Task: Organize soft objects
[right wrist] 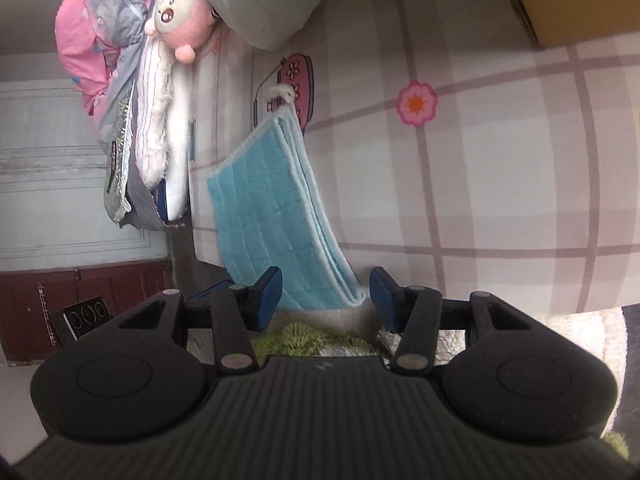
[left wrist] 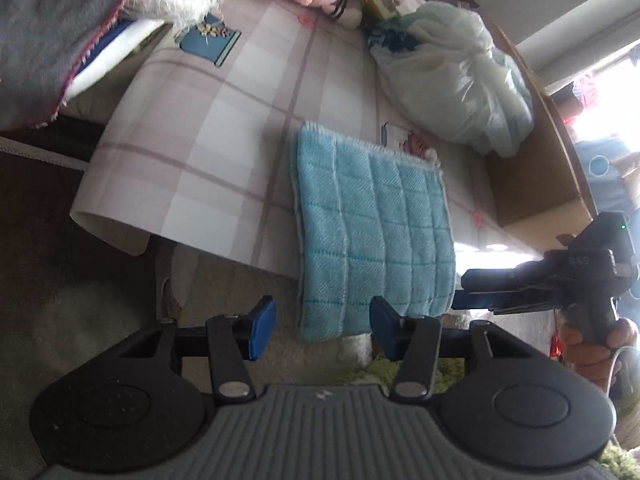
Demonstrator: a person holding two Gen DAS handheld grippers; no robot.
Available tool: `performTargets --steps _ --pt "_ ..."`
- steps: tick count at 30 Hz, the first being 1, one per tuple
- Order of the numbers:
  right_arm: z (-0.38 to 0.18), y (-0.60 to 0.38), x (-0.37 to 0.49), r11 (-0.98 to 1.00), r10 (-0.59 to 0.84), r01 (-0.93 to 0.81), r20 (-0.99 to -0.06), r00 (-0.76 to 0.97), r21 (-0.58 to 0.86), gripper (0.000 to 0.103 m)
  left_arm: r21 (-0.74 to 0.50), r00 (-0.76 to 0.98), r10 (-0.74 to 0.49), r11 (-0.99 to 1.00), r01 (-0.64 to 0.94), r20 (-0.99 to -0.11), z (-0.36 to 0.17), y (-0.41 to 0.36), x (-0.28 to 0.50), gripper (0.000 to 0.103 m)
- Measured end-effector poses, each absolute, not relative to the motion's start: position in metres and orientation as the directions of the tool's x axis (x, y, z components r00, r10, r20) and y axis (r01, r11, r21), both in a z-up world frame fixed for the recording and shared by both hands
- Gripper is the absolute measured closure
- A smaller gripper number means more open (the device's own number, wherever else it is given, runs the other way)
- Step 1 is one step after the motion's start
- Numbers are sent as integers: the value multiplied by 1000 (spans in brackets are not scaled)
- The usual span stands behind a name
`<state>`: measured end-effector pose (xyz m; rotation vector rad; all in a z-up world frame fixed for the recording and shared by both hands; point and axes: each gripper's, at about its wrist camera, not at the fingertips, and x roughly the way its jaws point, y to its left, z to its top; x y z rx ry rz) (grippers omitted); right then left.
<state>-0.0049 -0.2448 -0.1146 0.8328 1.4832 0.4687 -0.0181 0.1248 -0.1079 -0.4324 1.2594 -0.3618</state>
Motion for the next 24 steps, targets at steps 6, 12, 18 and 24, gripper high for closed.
performTargets --steps 6,12,18,24 --pt "-123 -232 -10 649 746 198 -666 27 735 57 -514 248 -502 857 19 -828 -123 123 -17 73" --pt "-128 -229 -13 620 769 199 -638 41 759 87 -581 251 -568 814 27 -784 -115 128 -19 94" --pt "-114 -235 -17 558 813 207 -579 56 804 90 -667 287 -646 744 30 -708 -90 141 -25 96" --pt "-94 -245 -8 467 860 220 -498 113 857 90 -755 353 -709 656 10 -611 -69 155 -11 96"
